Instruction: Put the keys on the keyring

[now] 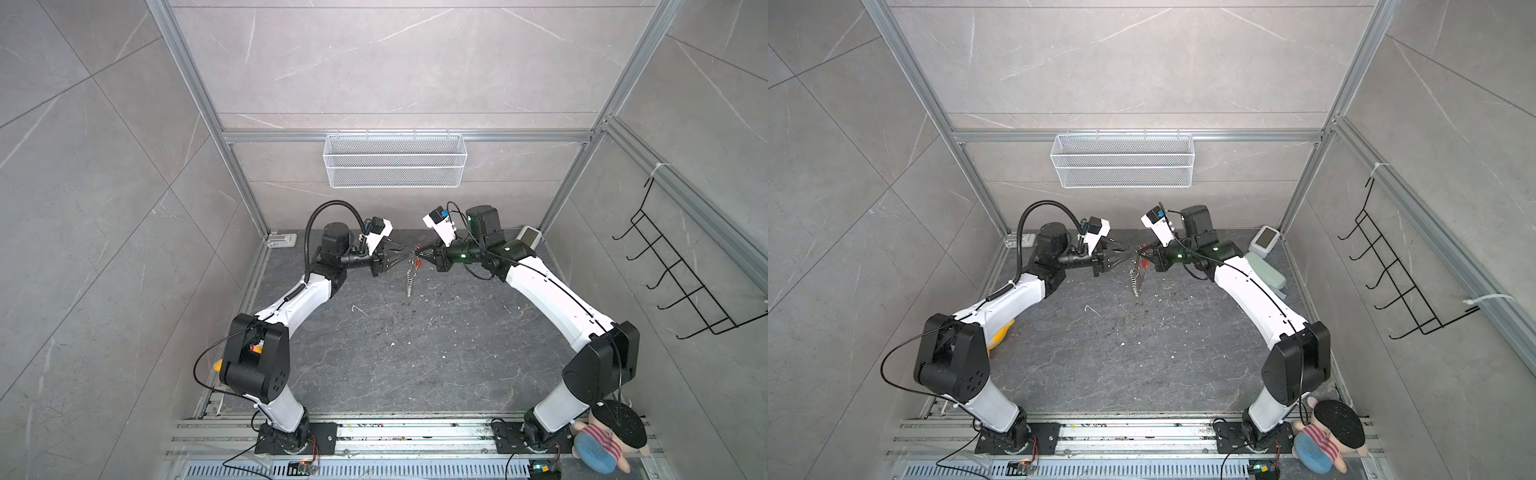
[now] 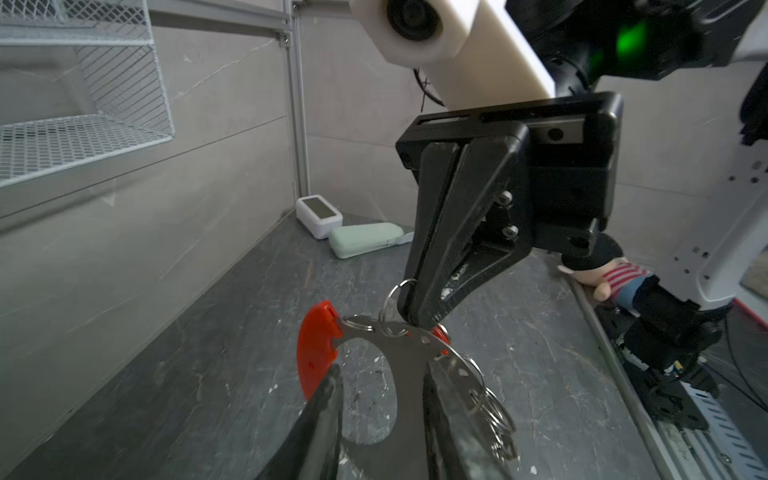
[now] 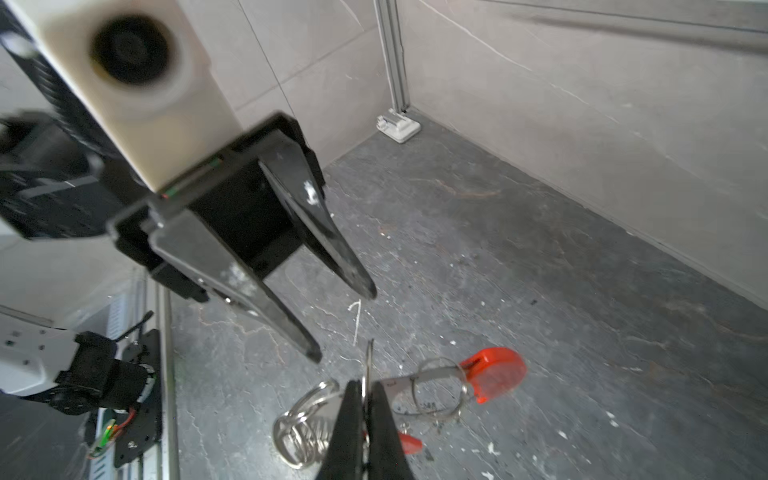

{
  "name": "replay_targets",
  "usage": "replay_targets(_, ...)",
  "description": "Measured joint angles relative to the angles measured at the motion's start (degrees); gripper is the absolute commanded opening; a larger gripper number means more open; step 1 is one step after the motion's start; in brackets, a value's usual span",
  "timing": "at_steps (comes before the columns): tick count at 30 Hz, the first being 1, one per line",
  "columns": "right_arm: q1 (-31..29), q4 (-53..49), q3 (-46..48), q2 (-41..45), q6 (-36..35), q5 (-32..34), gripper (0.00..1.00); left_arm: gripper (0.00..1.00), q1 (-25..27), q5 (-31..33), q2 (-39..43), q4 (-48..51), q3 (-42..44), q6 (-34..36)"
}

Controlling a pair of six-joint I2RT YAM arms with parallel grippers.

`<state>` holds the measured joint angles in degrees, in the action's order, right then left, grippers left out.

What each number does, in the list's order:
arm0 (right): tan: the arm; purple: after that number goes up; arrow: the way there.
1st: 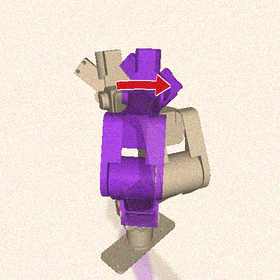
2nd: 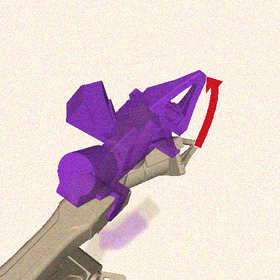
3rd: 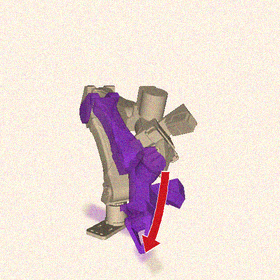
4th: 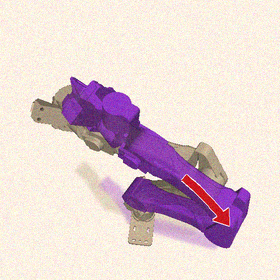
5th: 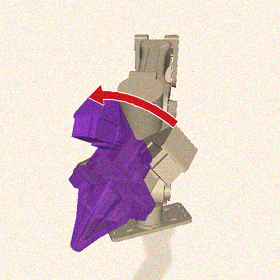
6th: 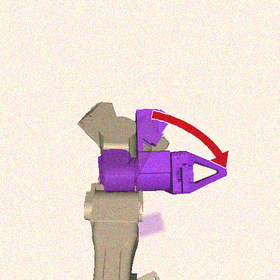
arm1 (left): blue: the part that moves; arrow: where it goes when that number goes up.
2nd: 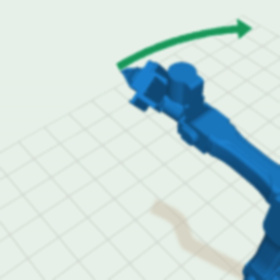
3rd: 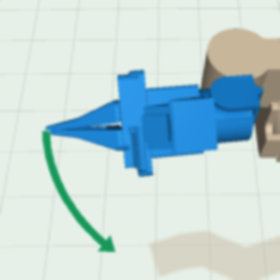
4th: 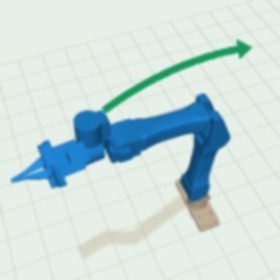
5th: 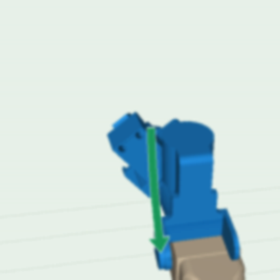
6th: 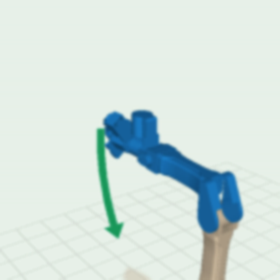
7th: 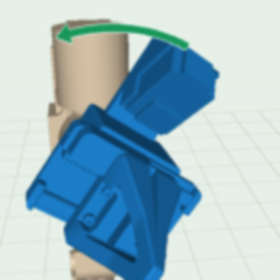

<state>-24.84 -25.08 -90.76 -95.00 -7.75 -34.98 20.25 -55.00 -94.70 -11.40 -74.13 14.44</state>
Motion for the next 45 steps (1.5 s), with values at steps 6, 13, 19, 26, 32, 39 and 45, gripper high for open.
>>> replay_targets(6, -2.6, -0.9, 0.7, -1.2, -7.1, 6.1, 0.0, 0.34, 0.0, 5.9, -0.7, 23.8, -10.2, 19.8)
replay_targets(13, -5.7, -0.6, 2.3, -1.2, -11.9, 7.8, 0.0, 0.35, 0.0, 5.7, -3.2, 34.5, -12.4, 27.8)
replay_targets(19, -6.0, -0.4, 2.3, -1.2, -13.3, 7.8, 0.0, 0.35, 0.1, 4.3, -3.5, 37.2, -12.9, 29.8)
replay_targets(26, -6.3, -0.4, 2.3, -1.2, -13.5, 7.5, 0.0, 0.29, 0.1, 2.2, -3.5, 36.6, -13.0, 29.9)
replay_targets(32, -6.2, 0.0, 2.3, -1.2, -13.5, 7.1, 0.0, 0.07, 0.1, -0.2, -3.5, 35.5, -13.0, 29.0)
replay_targets(39, -6.3, 0.1, 2.3, -1.2, -13.5, 6.4, 0.0, 0.29, 0.1, -1.6, -3.5, 35.4, -13.0, 28.1)
replay_targets(45, -6.4, 0.3, 2.3, -1.2, -13.5, 5.6, 0.0, 0.33, 0.5, -2.3, -3.5, 35.6, -13.0, 27.6)
